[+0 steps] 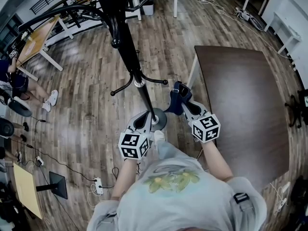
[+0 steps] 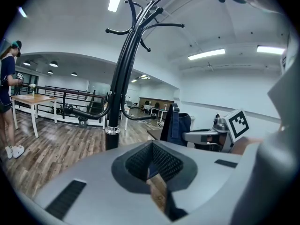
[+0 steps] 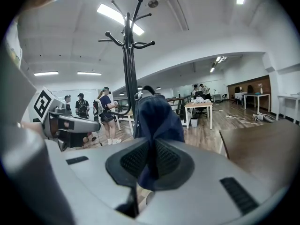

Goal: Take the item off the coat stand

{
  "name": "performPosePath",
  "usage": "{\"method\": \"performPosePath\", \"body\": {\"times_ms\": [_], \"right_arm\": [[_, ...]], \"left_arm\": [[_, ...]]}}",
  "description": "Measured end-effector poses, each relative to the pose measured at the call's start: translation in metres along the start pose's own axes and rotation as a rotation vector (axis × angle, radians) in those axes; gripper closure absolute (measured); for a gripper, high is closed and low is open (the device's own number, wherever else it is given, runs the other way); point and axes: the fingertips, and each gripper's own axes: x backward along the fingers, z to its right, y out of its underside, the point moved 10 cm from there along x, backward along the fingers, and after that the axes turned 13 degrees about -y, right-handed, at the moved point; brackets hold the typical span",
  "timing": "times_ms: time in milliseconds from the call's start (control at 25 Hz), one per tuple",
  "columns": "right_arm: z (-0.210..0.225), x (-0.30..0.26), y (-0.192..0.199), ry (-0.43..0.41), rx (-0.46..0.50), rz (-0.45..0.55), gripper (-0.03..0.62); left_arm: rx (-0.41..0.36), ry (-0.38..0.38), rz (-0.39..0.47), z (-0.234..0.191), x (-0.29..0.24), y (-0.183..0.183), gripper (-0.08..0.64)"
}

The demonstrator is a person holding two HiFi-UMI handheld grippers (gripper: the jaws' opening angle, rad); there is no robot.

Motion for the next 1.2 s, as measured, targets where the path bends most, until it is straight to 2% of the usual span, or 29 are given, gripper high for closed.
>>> {"method": "performPosePath", "body": {"times_ms": [1200], "right_arm": [[-0.014, 0.016, 0.009, 0.009, -0.018, -0.023, 0.566]], "left_arm": [[0.001, 0.003, -0.001, 0.001, 0.009, 0.003, 0.545]]}}
